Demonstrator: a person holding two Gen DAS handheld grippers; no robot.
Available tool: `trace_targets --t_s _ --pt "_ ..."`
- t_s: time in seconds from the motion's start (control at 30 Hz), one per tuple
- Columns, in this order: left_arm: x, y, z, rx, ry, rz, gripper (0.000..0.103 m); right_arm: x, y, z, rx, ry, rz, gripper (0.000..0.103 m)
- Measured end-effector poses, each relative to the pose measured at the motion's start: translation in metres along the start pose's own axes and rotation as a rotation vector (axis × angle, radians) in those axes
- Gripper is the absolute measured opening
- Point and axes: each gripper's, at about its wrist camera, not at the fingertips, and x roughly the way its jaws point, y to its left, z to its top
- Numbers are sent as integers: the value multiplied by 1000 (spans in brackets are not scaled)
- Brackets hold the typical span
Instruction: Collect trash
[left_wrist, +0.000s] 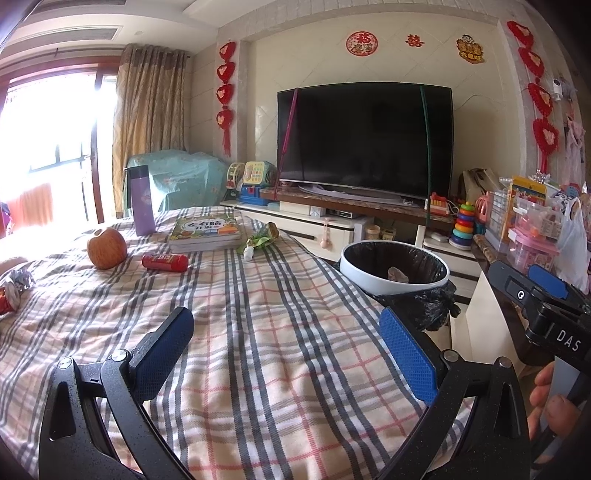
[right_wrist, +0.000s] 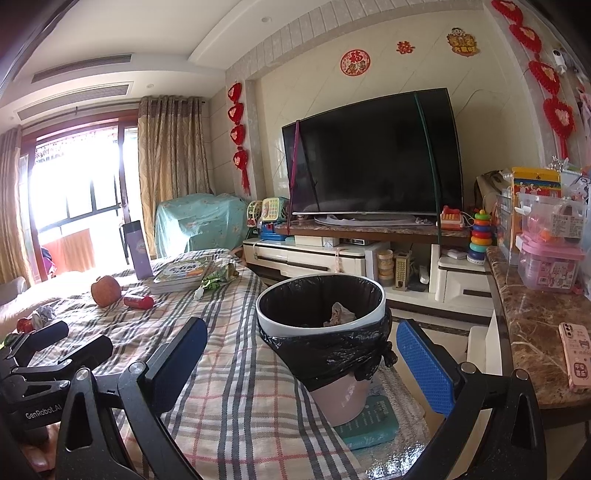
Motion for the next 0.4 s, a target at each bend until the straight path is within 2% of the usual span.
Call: trace_targets --t_s 0.4 --pt "7 11 2 -44 36 -19 103 12 7 3 2 36 30 103"
